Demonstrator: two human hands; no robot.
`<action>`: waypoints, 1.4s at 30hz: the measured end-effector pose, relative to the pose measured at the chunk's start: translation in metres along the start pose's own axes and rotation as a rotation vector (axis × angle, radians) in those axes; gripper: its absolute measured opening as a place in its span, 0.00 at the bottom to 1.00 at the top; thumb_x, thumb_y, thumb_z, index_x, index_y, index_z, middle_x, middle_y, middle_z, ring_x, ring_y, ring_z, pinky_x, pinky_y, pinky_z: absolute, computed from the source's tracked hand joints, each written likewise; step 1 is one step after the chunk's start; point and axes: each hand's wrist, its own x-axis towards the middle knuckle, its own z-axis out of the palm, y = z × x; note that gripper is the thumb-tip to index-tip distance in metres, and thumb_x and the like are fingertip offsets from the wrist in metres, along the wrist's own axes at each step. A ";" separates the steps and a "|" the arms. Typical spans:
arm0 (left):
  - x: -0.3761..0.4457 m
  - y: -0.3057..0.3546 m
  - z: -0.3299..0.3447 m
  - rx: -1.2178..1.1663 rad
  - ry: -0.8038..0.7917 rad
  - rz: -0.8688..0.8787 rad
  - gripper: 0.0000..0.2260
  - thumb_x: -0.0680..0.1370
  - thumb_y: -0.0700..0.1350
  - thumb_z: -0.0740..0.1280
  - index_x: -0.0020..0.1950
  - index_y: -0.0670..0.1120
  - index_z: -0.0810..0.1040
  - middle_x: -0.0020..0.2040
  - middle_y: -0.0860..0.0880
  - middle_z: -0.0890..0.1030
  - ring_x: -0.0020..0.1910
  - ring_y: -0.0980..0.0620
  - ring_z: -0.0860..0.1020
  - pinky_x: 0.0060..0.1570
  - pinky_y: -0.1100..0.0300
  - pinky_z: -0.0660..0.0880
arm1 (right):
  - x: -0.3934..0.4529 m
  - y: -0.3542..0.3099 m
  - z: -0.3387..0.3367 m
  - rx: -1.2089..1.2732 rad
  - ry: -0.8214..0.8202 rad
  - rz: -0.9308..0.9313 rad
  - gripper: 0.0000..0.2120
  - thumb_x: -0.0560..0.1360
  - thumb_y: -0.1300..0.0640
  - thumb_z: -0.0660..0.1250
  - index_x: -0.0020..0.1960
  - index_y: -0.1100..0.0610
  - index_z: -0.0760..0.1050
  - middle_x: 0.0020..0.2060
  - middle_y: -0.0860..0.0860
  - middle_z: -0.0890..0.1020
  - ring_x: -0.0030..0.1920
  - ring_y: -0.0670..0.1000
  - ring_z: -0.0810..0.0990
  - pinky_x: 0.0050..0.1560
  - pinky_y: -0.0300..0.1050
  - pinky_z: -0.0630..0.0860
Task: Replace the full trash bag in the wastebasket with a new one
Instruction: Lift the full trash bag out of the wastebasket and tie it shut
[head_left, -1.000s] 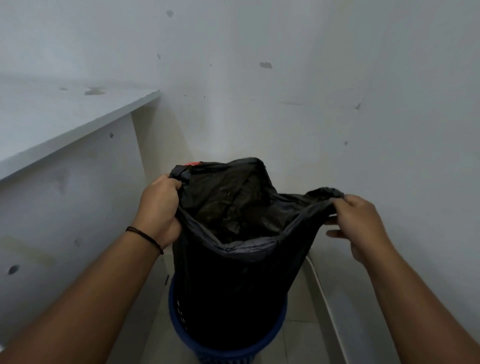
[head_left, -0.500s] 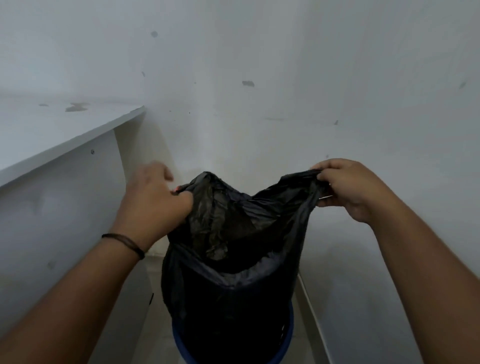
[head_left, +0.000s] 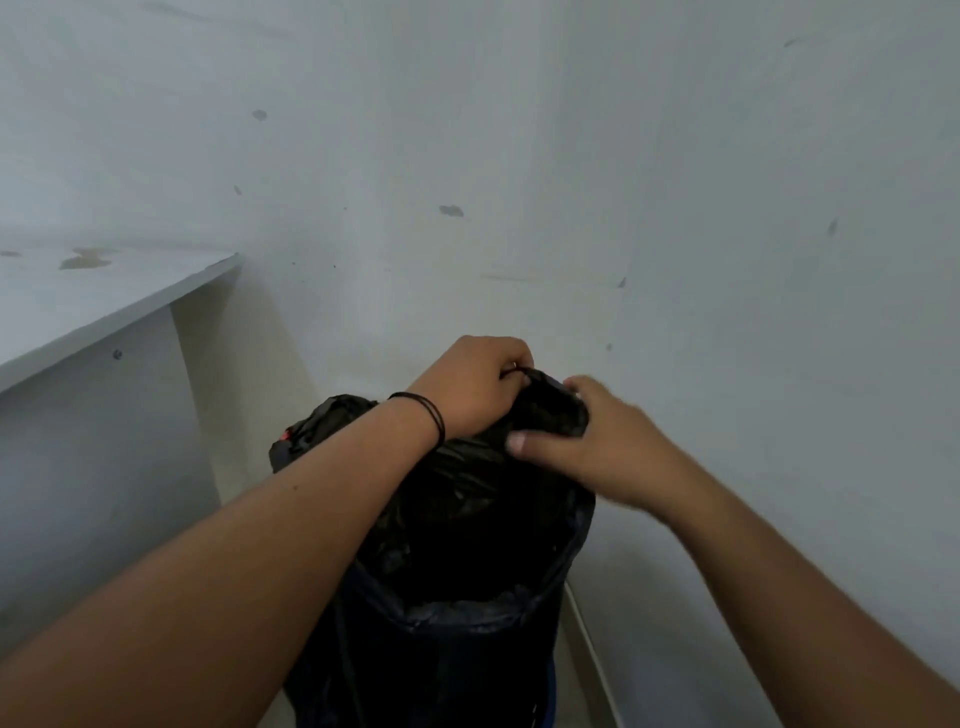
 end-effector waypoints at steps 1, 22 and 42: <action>0.000 0.000 0.000 0.000 0.007 0.016 0.08 0.76 0.40 0.62 0.50 0.45 0.80 0.46 0.47 0.82 0.48 0.49 0.78 0.43 0.65 0.67 | -0.004 0.002 0.007 -0.091 -0.032 -0.012 0.23 0.67 0.44 0.70 0.57 0.52 0.69 0.48 0.49 0.78 0.44 0.50 0.77 0.37 0.42 0.71; 0.003 -0.039 -0.040 0.040 0.040 -0.006 0.08 0.74 0.37 0.63 0.44 0.50 0.79 0.39 0.55 0.75 0.36 0.60 0.73 0.36 0.79 0.65 | -0.025 0.025 -0.042 0.320 -0.026 0.197 0.04 0.73 0.61 0.68 0.43 0.62 0.77 0.33 0.57 0.81 0.30 0.51 0.79 0.28 0.42 0.76; 0.001 -0.003 -0.047 -0.406 -0.004 -0.079 0.05 0.74 0.42 0.70 0.45 0.51 0.84 0.41 0.54 0.84 0.38 0.63 0.80 0.43 0.71 0.75 | 0.011 -0.048 -0.014 -0.260 0.072 -0.096 0.28 0.68 0.35 0.65 0.60 0.51 0.74 0.53 0.50 0.79 0.57 0.53 0.77 0.44 0.41 0.68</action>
